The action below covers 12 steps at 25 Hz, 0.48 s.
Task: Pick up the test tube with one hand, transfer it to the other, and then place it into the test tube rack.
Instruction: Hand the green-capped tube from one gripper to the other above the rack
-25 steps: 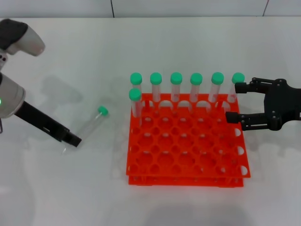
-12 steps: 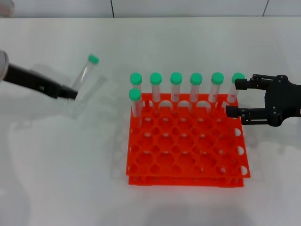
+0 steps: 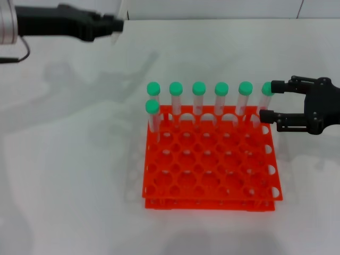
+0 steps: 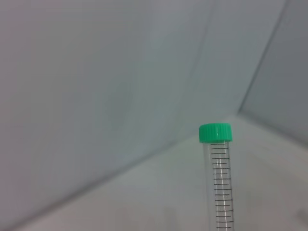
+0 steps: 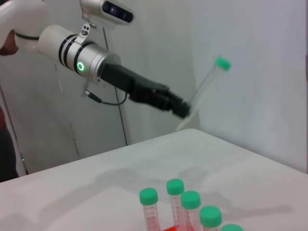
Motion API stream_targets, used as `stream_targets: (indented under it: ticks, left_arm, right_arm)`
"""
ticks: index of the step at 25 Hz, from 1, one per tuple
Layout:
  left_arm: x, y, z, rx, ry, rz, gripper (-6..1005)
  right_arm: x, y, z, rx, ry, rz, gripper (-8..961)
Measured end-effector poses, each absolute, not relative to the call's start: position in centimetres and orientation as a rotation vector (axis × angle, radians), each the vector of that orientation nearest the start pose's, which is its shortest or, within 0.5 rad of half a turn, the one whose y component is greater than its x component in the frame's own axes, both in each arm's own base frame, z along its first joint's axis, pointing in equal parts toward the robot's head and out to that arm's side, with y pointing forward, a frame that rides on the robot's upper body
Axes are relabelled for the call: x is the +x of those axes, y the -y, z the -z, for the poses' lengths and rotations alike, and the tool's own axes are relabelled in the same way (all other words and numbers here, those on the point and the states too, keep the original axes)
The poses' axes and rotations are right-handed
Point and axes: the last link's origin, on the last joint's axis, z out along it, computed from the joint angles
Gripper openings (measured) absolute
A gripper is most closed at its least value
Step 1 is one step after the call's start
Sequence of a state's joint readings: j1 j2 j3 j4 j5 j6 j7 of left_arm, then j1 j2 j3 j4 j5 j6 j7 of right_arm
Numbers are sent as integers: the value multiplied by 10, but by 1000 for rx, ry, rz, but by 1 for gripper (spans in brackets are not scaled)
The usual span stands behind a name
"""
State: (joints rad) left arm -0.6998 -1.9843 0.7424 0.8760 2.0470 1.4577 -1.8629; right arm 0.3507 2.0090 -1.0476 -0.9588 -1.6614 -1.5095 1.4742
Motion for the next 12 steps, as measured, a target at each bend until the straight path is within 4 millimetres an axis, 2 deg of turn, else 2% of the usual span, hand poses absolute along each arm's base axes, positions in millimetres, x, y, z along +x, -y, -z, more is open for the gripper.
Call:
stream_targets:
  ticks: [5,12]
  left_arm:
    - [-181,-406,-69,-2619,587,750,186]
    - [-174,-387,-64,-2636,447,946,186]
  right_arm:
    - [243,-324,-41,-2693,-423,-715,799]
    - [243,-323,-42,-2688,-427,-727,798]
